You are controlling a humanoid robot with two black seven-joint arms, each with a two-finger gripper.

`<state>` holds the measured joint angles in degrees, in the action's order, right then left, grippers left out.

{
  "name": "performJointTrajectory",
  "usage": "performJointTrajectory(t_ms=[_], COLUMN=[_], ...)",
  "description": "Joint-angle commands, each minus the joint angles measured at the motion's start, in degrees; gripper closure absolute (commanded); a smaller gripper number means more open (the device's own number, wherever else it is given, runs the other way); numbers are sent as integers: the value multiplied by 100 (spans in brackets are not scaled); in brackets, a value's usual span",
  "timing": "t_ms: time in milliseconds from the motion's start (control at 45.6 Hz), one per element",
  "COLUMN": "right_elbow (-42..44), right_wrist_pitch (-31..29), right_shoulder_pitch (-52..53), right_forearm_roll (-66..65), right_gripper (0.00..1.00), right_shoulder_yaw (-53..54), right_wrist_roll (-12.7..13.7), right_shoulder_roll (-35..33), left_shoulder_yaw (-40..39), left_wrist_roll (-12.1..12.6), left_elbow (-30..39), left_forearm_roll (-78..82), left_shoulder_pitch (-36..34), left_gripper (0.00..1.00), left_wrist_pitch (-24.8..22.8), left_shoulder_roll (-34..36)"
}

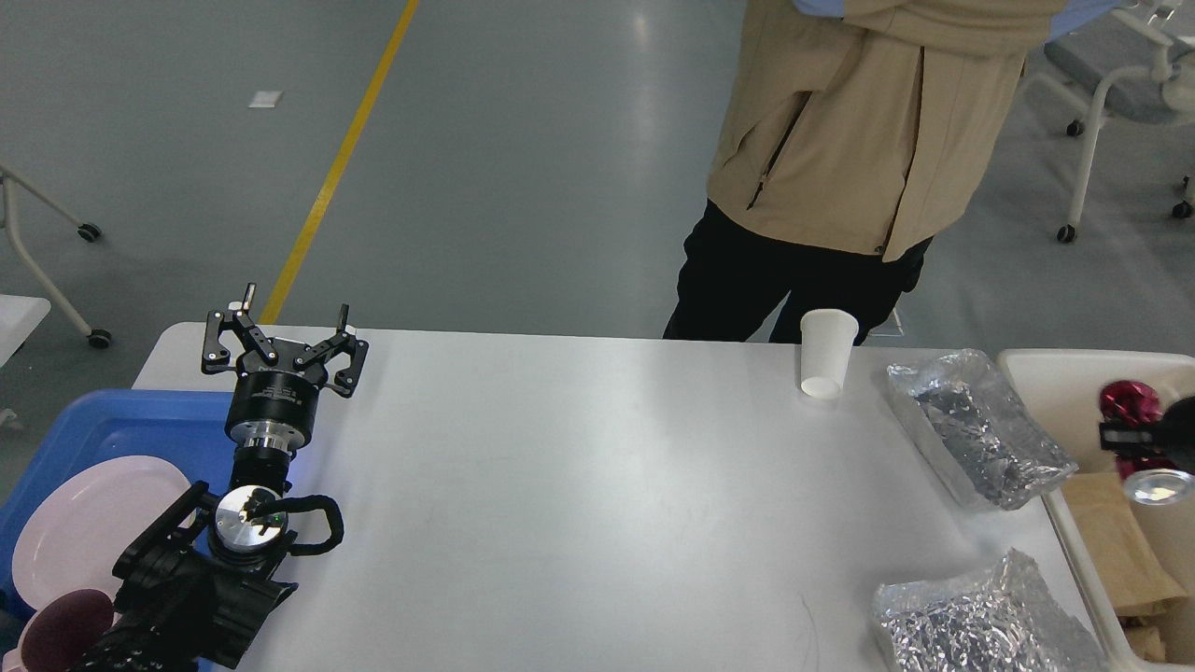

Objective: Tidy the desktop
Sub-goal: 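Lift the red can with the right gripper into the white bin, then lower the right gripper onto the crumpled foil and grasp it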

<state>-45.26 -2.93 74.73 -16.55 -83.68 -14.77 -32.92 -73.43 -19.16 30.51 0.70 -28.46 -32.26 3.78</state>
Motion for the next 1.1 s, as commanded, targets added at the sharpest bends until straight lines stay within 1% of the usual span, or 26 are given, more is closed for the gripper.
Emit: performJointTrajectory(t_ms=[0,88,154,263,307,373,395,439,461,483,746,899,1075], right_elbow=[1613,2406,2864,3374,3506,3586,3586,3586,3586,3577,3594,3638,3595], right_wrist_pitch=[38,38,55,90,178,397,476,634,653,662,688,688,653], right_shoulder_pitch=[-1659,-2619,-3121,-3798,-3983,-4106,-4107,-4107,-4107,-4107,-4168,-4054,-3290], right_forearm_roll=[1080,2075,2638,3324,3500,3641,3650,3659,3677,3659,3703,3633,3607], right_gripper=[100,100,100,100,100,100,88,36,4,0,0,0,0], right_shoulder_yaw=[123,124,124,159,255,474,579,747,826,896,1257,1266,1284], right_wrist_roll=[0,53,228,869,1133,1449,1529,1608,1608,1608,1600,1591,1565], right_shoulder_roll=[-101,-40,48,320,461,611,654,690,699,699,716,778,778], left_shoulder_yaw=[-5,-5,-5,-5,-5,4,4,4,-5,4,4,4,4], left_wrist_roll=[0,0,0,0,0,0,0,0,0,0,0,0,0], left_elbow=[-1,-1,-1,-1,-1,-1,-1,-1,-1,-1,-1,-1,-1], left_forearm_roll=[0,0,0,0,0,0,0,0,0,0,0,0,0], left_shoulder_pitch=[7,7,7,7,7,7,7,-2,-2,7,-2,-2,-2], left_gripper=[0,0,0,0,0,0,0,0,0,0,0,0,0], left_wrist_pitch=[0,0,0,0,0,0,0,0,0,0,0,0,0], left_shoulder_roll=[9,0,0,0,0,0,0,0,0,0,0,0,0])
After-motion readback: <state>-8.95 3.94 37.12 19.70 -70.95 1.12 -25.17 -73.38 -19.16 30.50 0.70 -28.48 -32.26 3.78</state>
